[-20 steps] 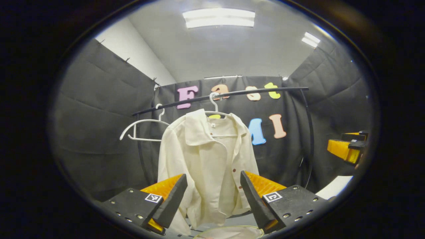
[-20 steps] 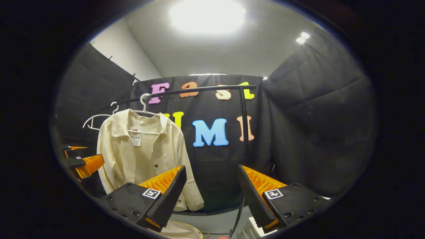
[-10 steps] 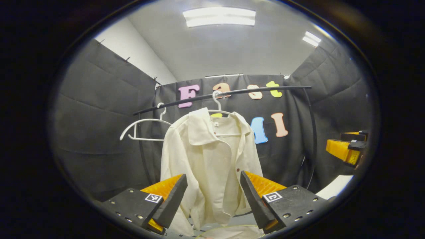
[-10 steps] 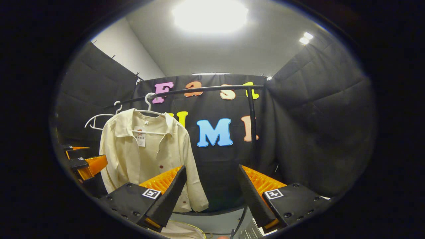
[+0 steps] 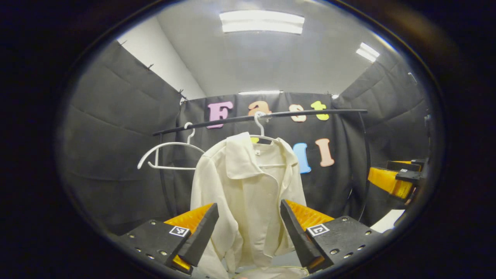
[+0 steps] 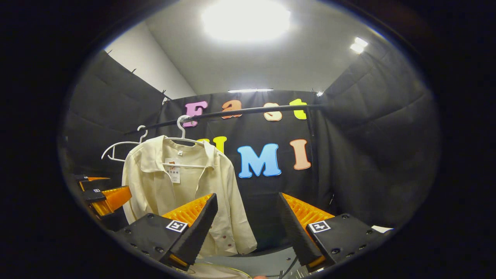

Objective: Grasp the clothes on the hanger with both hands and then place them into the laundry hamper below.

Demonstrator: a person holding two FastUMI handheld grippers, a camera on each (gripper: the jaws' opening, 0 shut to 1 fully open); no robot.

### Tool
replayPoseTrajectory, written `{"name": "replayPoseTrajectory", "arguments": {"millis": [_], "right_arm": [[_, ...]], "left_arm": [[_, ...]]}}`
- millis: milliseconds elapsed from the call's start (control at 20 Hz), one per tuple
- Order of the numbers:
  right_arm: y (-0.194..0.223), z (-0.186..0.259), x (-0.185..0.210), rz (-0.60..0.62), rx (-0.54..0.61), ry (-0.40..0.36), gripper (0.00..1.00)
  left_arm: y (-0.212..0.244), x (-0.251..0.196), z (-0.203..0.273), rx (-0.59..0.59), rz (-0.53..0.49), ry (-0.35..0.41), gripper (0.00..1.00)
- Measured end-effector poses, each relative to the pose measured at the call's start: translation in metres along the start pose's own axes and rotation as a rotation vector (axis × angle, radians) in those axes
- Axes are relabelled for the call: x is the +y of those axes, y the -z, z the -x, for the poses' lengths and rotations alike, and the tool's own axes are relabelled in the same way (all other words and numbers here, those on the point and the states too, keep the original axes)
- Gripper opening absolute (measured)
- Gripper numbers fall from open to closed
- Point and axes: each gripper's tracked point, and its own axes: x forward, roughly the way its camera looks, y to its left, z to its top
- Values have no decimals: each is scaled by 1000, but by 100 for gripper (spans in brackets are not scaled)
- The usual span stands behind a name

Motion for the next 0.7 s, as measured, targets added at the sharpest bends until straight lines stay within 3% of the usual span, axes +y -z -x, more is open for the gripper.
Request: {"name": "replayPoseTrajectory", "arguments": {"millis": [350, 700], "right_arm": [[0, -42, 27, -21, -4, -125, 97], [15, -98, 44, -63, 30, -268, 97]], "left_arm": [[-12, -15, -33, -33, -31, -21, 94], [14, -41, -77, 6, -61, -72, 94]]}}
